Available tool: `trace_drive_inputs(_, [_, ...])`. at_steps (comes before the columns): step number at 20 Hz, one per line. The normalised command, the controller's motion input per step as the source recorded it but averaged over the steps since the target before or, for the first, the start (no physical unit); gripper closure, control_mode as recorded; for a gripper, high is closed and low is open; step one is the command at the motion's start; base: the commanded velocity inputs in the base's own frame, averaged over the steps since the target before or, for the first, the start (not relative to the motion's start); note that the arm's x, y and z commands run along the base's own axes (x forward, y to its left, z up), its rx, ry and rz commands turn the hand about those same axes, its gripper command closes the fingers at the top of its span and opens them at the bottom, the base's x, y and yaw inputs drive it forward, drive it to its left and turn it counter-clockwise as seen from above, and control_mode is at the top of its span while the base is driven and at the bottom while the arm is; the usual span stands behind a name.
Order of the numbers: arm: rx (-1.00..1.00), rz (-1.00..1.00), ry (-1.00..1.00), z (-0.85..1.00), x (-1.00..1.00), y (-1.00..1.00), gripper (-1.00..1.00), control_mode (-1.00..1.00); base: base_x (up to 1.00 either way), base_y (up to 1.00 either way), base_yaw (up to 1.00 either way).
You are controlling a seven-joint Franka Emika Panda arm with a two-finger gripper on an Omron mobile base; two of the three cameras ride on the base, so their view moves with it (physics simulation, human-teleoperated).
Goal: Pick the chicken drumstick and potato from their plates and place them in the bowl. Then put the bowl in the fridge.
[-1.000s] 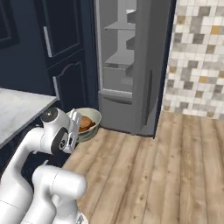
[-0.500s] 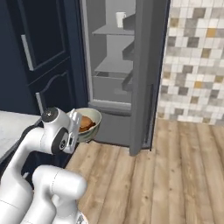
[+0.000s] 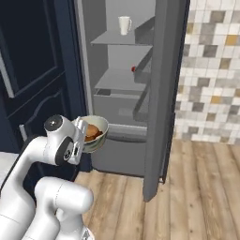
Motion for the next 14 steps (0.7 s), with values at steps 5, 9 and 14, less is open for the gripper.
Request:
trace_drive_inputs(5, [0.0, 0.0, 0.0, 0.0, 0.0, 0.0, 1.0, 1.0, 0.9, 0.35, -0.12])
trace_drive_inputs(9, [0.0, 0.0, 0.0, 0.0, 0.0, 0.0, 1.0, 1.0, 0.92, 0.33, 0.0])
trace_drive_inputs(14, [0.0, 0.0, 0.0, 0.0, 0.0, 0.0, 1.0, 1.0, 0.88, 0.16, -0.04])
